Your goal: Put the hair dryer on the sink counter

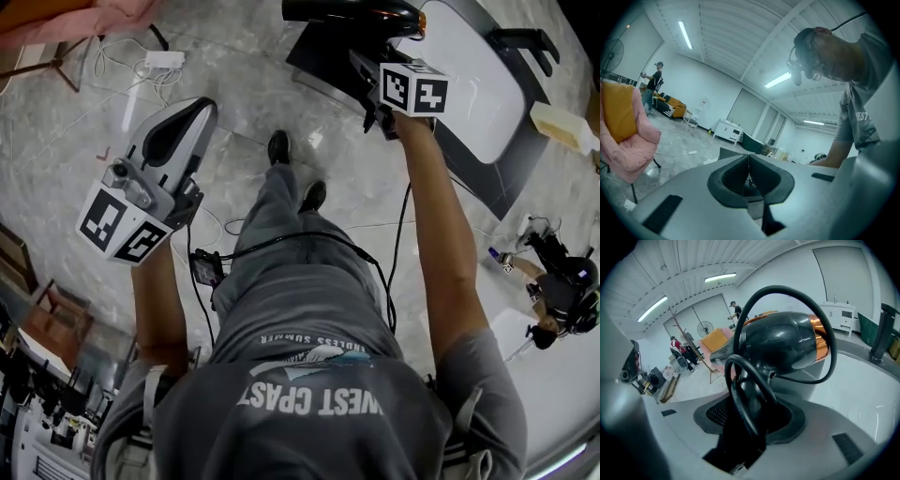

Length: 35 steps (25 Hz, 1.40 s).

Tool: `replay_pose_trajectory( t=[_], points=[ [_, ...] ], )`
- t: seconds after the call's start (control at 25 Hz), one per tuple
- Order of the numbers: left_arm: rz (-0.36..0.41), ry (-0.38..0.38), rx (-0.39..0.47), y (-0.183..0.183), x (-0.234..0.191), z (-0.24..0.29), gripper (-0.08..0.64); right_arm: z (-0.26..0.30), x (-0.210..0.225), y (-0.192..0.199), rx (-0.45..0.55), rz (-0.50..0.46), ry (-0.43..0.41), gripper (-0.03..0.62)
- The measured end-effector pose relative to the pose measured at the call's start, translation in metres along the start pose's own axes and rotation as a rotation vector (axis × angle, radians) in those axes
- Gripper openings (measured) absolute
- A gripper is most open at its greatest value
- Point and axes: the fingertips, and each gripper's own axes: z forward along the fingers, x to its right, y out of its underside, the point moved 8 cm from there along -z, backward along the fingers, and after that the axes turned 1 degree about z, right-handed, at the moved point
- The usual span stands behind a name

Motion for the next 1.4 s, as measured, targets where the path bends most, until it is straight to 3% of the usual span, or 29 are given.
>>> replay_pose_trajectory(
  t=[0.8, 1.0, 1.4],
  points=[
    [0.006, -0.07, 0.023, -0.009, -0.016, -0.021, 0.02, 0.023, 0.013, 0.007, -0.14, -0.039, 0.12, 0.243],
    [0.023, -0.073, 0.035, -0.012, -0.009, -0.027, 0.02, 0.02, 0.014, 0.01, -0.149, -0.091, 0.179, 0.273],
    [0.077, -0.067, 0.066, -0.03, 0.012, -0.047, 0.02, -0.022, 0.003, -0.003, -0.083, -0.09, 0.189, 0.287]
  ],
)
